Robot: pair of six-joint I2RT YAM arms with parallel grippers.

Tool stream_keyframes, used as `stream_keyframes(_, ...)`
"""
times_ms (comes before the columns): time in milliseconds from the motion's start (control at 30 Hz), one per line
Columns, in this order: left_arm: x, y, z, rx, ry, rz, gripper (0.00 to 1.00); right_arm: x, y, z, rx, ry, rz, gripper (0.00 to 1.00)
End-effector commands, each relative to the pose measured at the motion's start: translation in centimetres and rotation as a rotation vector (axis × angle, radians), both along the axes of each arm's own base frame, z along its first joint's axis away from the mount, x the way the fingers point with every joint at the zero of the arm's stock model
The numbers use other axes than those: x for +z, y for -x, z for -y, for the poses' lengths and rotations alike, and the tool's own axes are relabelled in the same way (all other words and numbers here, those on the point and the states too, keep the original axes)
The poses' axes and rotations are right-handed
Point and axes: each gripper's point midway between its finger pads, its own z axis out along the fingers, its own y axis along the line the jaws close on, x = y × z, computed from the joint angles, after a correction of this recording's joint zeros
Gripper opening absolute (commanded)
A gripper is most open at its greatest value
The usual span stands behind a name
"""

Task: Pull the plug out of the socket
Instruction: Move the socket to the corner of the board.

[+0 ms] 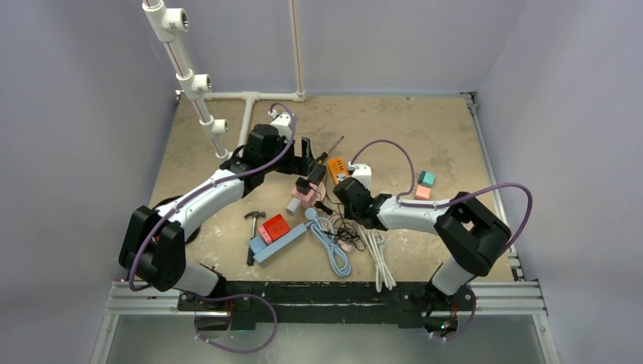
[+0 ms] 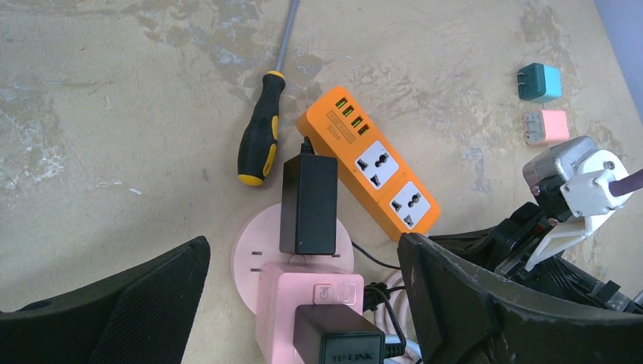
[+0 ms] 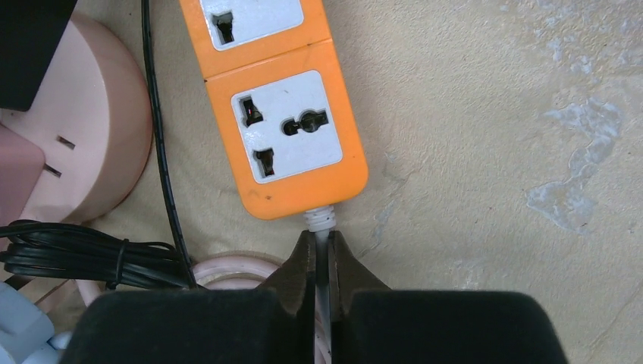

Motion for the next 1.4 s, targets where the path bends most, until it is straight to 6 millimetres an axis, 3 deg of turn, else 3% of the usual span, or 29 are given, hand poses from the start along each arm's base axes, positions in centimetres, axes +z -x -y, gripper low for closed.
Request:
stream_keyframes(0, 3.2, -1.0, 0.2, 0.002, 0.029, 0.079, 0.94, 0.5, -0.2, 0.3, -0.024, 0.023, -0.009, 0.00)
stream_keyframes(100, 3.3, -0.9, 0.1, 0.003, 0.027, 0.085, 0.94, 1.1, -1.5, 0.6, -0.041, 0.015, 0.003, 0.00)
stream_keyframes(500, 3.8, -0.7, 0.3, -0.007, 0.041, 0.089, 0.94, 3.8, -12.6, 7.6, -0.220, -0.033, 0.114, 0.00)
stream_keyframes(767, 4.4, -0.6, 0.2, -0.011, 0.044, 0.100, 0.94, 5.1, -20.2, 13.8, -0.325, -0.013, 0.157, 0.00)
stream_keyframes(967, 4.8, -0.3, 0.1, -0.025, 0.035, 0.108, 0.94, 5.2, -24.7, 18.3, -0.356, 0.004, 0.172, 0.00)
stream_keyframes(1133, 4.6, -0.3, 0.1, -0.034, 0.016, 0.104, 0.94, 5.0, -27.2, 18.2, -0.300, -0.043, 0.173, 0.00)
stream_keyframes(1167, 4.4, -0.4, 0.0, -0.035, 0.003, 0.100, 0.94, 5.3, -27.6, 17.9, -0.281, -0.053, 0.180, 0.04)
stream_keyframes(1267, 4.0, -0.5, -0.5, -0.034, -0.042, 0.090, 0.94, 6.2, -28.0, 17.0, -0.238, -0.081, 0.180, 0.37)
stream_keyframes(1367, 3.8, -0.5, -1.5, -0.026, -0.109, 0.100, 0.94, 7.8, -27.3, 15.9, -0.174, -0.119, 0.191, 0.62)
